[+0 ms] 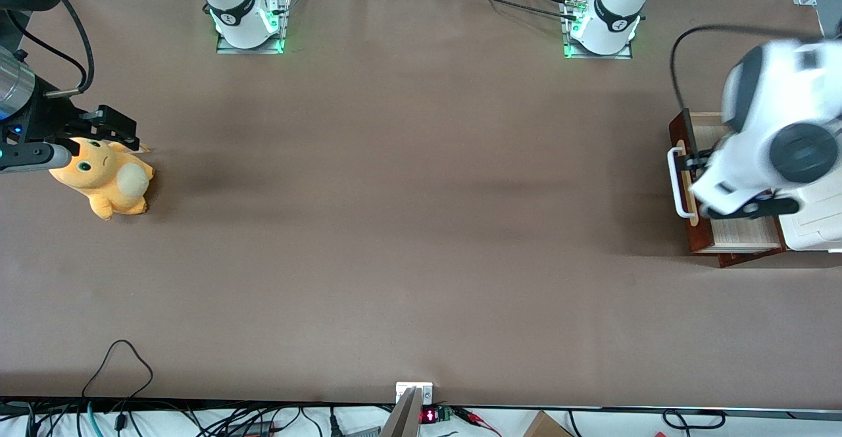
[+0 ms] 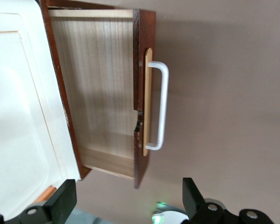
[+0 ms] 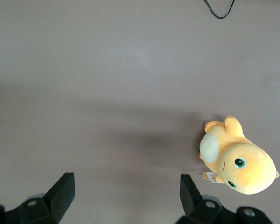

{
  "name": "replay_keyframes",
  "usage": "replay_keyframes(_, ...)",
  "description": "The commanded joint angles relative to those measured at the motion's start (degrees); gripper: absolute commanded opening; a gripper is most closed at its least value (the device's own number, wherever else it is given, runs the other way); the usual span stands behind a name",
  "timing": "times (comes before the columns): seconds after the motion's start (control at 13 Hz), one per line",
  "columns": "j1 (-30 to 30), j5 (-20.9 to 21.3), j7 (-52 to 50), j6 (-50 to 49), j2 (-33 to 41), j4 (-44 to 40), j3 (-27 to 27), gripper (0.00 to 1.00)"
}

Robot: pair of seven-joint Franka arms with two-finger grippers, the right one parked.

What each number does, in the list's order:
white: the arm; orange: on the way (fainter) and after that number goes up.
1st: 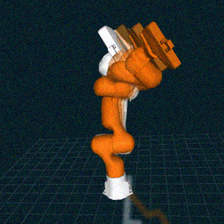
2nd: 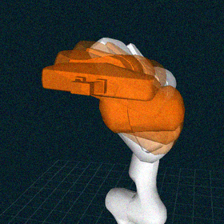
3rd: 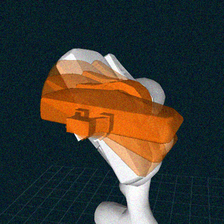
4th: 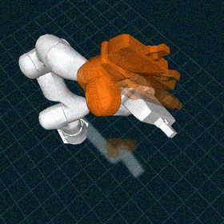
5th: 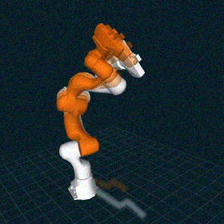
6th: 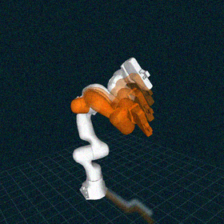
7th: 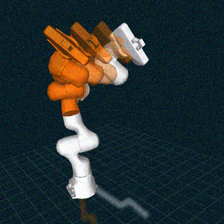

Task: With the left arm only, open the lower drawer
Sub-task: 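Open the left gripper and lift it off the handle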

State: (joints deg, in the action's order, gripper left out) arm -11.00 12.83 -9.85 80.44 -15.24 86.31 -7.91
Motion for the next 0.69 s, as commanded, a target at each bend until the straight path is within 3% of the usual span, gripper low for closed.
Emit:
replay_keyframes(0.0,3.2,-6.4,1.5,0.0,3.8,-2.6,0.4,1.00)
replay_keyframes(0.31,7.7,-16.8,1.5,0.2,6.5,-7.7,1.0,1.00)
replay_keyframes(0.46,7.9,-17.4,2.0,1.5,6.5,-7.8,1.6,1.00)
replay_keyframes(0.61,7.6,-16.8,12.0,1.2,6.5,-7.2,2.6,1.00)
